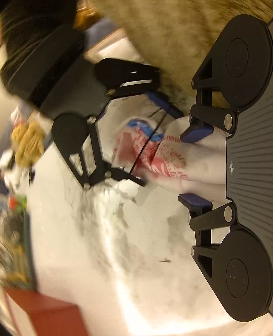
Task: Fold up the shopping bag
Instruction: 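Move the left gripper back to the bag's top end while the right holds it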
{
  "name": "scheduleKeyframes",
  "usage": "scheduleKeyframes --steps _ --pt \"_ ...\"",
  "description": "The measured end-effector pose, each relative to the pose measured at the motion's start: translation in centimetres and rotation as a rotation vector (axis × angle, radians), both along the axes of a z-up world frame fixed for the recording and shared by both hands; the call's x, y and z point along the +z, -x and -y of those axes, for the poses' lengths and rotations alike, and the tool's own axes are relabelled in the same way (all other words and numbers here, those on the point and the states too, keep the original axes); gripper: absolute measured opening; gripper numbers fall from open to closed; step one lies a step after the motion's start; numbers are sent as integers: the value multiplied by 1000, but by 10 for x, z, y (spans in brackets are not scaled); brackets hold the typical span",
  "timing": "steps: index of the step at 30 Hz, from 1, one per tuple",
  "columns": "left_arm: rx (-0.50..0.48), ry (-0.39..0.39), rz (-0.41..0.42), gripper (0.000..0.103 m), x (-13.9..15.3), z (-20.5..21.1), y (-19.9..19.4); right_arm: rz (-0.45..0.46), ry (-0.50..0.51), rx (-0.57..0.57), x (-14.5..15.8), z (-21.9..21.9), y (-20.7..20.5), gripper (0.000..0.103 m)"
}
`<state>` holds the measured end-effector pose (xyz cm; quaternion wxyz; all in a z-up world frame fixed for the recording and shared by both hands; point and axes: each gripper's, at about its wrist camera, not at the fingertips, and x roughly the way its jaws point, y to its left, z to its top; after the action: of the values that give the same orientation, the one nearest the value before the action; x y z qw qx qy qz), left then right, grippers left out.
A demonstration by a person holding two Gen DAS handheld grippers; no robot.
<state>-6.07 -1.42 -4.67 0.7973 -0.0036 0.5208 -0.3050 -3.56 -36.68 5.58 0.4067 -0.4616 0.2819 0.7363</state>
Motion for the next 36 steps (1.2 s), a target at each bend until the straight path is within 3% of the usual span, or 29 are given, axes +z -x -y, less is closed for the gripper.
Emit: scheduleKeyframes --steps 1,3,5,8,11,14,15,18,21,24,29,33,35,36 --pt "-17 -18 5 57 1 4 0 -2 -3 4 -16 -27 -7 101" --pt "-43 -34 3 65 3 12 -1 -1 -3 9 -25 -36 -10 100" --pt "-58 -49 -1 65 5 20 -2 1 1 10 -26 -38 -10 100" --pt "-64 -67 25 46 8 27 1 3 -2 12 -33 -72 -16 99" --pt "-6 28 -20 30 5 16 0 -3 -23 0 -32 -62 -16 97" --pt "-1 80 8 27 5 12 6 3 -60 25 -29 -54 -15 90" --pt "-1 91 34 26 5 12 8 2 -66 33 -28 -51 -15 89" --pt "-88 115 219 25 6 13 29 -37 -73 17 -30 -51 -24 84" --pt "-28 249 250 25 3 -5 36 -185 -109 -14 -27 -44 -49 82" --pt "41 339 291 25 0 -10 34 -315 -107 -155 -28 -48 -76 80" --pt "71 459 376 25 20 -31 41 -408 -117 -215 -5 -49 -87 80" --pt "75 481 351 25 18 -40 32 -559 -99 -306 15 -60 -106 78" --pt "108 490 227 25 9 -41 17 -514 -90 -326 19 -58 -104 73" --pt "99 474 221 25 4 -39 14 -452 -85 -300 16 -62 -99 71"
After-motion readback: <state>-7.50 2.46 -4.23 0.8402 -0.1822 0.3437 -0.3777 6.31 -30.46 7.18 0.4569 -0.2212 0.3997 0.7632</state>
